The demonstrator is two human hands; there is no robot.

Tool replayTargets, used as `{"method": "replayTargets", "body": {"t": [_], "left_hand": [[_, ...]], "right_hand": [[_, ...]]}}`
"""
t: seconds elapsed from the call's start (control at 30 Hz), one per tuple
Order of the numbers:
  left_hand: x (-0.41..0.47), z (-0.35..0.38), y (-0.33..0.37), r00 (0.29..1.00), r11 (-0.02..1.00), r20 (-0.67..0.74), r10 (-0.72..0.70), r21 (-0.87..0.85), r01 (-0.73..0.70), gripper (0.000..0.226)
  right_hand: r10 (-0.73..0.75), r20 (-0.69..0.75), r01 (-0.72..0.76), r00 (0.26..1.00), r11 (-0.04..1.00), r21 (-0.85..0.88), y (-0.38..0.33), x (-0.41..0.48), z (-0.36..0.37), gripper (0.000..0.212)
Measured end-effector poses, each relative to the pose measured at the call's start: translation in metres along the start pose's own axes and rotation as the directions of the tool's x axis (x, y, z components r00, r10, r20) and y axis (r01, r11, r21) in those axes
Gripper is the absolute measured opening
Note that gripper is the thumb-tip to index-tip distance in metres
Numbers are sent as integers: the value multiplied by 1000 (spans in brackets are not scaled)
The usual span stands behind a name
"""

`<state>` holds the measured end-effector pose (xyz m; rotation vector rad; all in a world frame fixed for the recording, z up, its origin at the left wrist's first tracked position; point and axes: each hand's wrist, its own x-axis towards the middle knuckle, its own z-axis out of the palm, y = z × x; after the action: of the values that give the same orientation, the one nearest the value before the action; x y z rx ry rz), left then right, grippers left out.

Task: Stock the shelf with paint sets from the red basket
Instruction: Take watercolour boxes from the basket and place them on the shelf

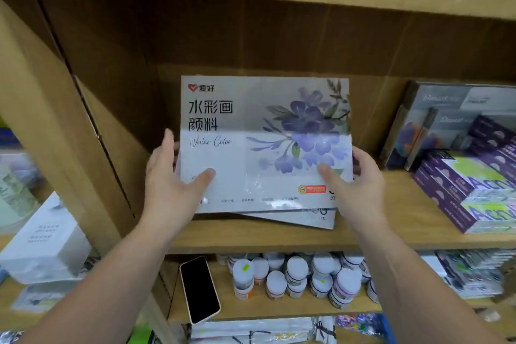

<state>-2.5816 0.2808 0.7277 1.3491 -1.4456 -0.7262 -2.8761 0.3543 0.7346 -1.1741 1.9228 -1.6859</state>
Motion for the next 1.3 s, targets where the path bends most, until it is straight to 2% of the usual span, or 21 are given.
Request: {"method": "replayTargets", "body": {"t": [0.03,0.1,0.2,0.3,0.4,0.47,0.63,0.8,0.9,0.97,1.03,1.13,1.23,1.3], "left_hand": [[6,0,7,999,999,-19,38,-10,-38,96],[15,2,16,992,994,-65,108,-19,-109,64],[19,7,16,991,995,-102,88,-27,-91,40],[22,9,7,994,999,-97,46,-12,-47,36],[31,9,5,995,1000,-98,20,24,-18,32],[37,11,6,995,998,-98,-37,40,41,29],[36,19,2,993,997,-95,-70,16,72,46],[50,25,-3,972,994,-208,-104,15,110,56],[61,25,-6,967,975,-219,-131,146,165,59],[61,25,-9,978,936,-171,-121,308,170,59],[53,24,-14,991,887,-103,-85,445,122,61],[31,17,-26,998,820,-19,-56,569,57,86],[7,8,-32,999,823,-23,-44,565,49,88],[-4,6,-32,997,846,29,-71,530,45,83]], "right_hand": [[-49,-23,49,999,999,-5,-7,3,1,56],[-105,-39,105,994,994,-6,-14,11,8,63],[-159,-12,157,987,982,-102,-11,18,25,69],[-210,24,210,977,955,-209,-9,21,37,44],[-176,44,182,983,957,-227,-10,30,44,45],[-131,68,141,989,975,-172,-6,32,49,48],[-10,67,14,998,998,-55,8,32,64,47],[62,65,-59,996,997,-47,5,35,92,44],[101,66,-102,993,995,7,9,50,115,39],[128,57,-130,990,991,27,9,57,126,46],[105,50,-106,993,994,12,11,60,129,55],[30,100,-25,995,998,-51,16,50,120,50],[-9,106,36,994,968,-249,29,37,110,58],[-21,104,49,994,960,-275,32,30,108,54]]}}
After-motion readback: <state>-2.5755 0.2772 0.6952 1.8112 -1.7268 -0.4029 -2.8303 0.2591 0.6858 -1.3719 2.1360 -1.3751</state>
